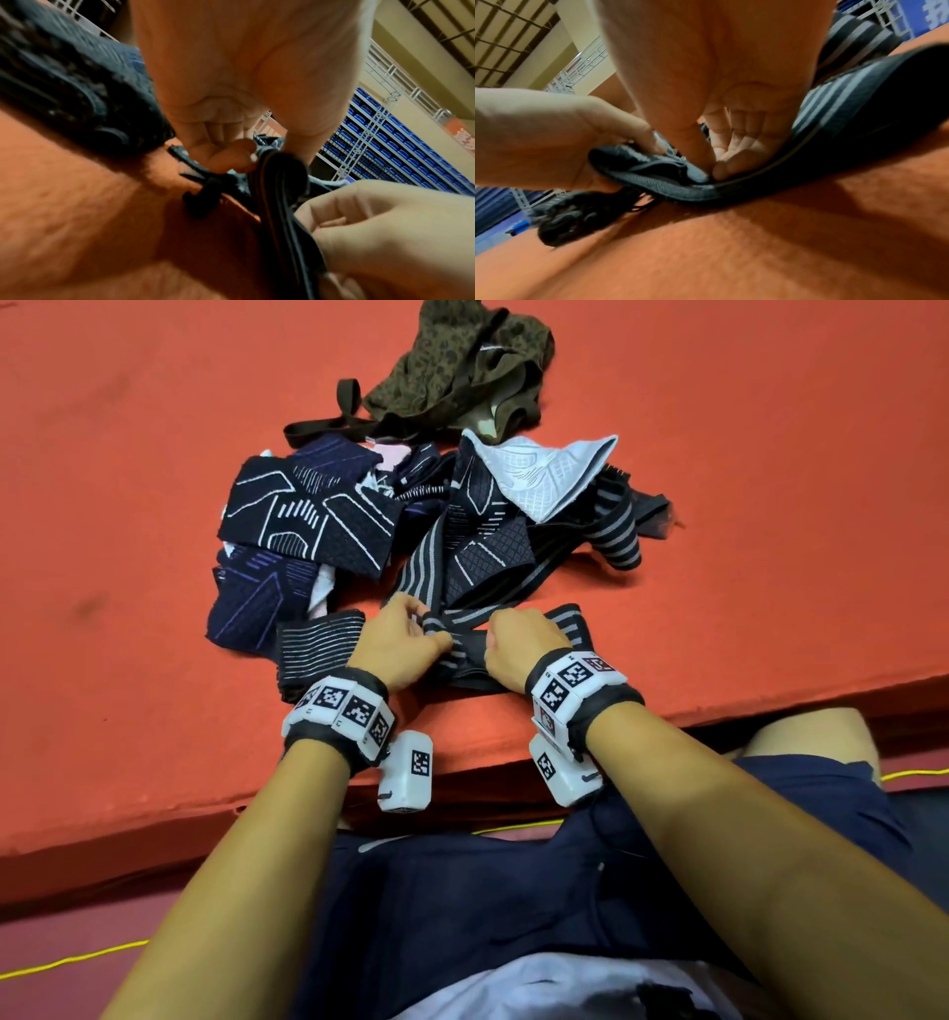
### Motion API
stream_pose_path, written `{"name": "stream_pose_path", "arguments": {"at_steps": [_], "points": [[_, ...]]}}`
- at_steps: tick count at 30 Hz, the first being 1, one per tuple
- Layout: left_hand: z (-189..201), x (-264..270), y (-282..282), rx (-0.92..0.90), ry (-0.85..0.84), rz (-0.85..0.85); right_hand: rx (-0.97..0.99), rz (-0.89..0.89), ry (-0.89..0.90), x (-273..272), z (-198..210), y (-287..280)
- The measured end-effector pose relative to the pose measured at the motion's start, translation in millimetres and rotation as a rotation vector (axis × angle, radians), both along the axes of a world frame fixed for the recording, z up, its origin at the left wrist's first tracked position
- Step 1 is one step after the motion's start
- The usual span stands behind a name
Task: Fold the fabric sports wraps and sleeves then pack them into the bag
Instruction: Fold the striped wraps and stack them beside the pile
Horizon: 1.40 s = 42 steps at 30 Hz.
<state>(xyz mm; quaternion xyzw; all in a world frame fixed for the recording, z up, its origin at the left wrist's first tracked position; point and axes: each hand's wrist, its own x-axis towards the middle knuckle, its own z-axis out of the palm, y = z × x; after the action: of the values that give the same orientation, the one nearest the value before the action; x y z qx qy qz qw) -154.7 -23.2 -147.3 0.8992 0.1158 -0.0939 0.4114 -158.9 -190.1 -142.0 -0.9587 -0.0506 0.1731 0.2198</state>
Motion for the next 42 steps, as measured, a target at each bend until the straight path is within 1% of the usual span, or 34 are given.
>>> {"name": "stream_pose_path", "arguments": {"at_steps": [3, 8, 9, 12, 14, 16, 18, 20, 21, 23, 27, 30, 33, 37, 42], "points": [[11.2, 1.3, 4.4, -0.060, -0.041, 0.036, 0.085, 0.089, 0.088, -7.0, 4.5, 13.4], [23.7, 1.7, -14.4, -0.159, -0.022, -0.056, 0.179, 0.129, 0.178, -6.9, 7.6, 9.4], [23.6, 1.8, -19.8, -0.185, -0.020, -0.067, 0.220, 0.113, 0.189, -5.2, 7.7, 5.2], [17.1, 0.2, -34.6, -0.278, 0.011, -0.080, 0.433, -0.021, 0.241, -1.7, 9.2, -7.6], [11.7, -0.7, -42.7, -0.354, 0.039, -0.050, 0.464, -0.135, 0.202, 0.3, 13.5, -13.3], [6.2, -1.1, -49.1, -0.400, 0.048, -0.015, 0.414, -0.243, 0.180, 2.1, 17.1, -16.6], [2.3, -1.8, -52.0, -0.404, 0.047, 0.001, 0.376, -0.273, 0.132, 3.9, 18.0, -18.7], [1.6, -3.0, -51.6, -0.392, 0.037, -0.028, 0.392, -0.301, 0.078, 4.2, 14.6, -22.5], [0.8, -2.9, -50.3, -0.394, 0.032, -0.041, 0.379, -0.295, 0.061, 5.9, 10.9, -23.8], [0.4, -2.3, -47.9, -0.390, 0.013, -0.037, 0.284, -0.232, 0.062, 6.6, 7.4, -27.7], [-9.9, -4.1, -38.1, -0.309, -0.013, -0.051, 0.101, -0.214, 0.013, 6.1, 12.7, -35.1], [-19.4, -7.1, -34.3, -0.280, 0.052, -0.073, 0.000, -0.233, 0.038, 2.5, 16.2, -37.7], [-18.4, -7.7, -35.8, -0.284, 0.061, -0.094, -0.065, -0.269, 0.058, 3.5, 16.2, -40.3], [-15.5, -6.8, -38.3, -0.233, 0.059, -0.167, -0.086, -0.290, 0.141, 4.6, 21.4, -43.6], [-18.8, -3.3, -43.6, -0.151, 0.062, -0.253, -0.081, -0.271, 0.139, 3.8, 31.2, -50.6]]}}
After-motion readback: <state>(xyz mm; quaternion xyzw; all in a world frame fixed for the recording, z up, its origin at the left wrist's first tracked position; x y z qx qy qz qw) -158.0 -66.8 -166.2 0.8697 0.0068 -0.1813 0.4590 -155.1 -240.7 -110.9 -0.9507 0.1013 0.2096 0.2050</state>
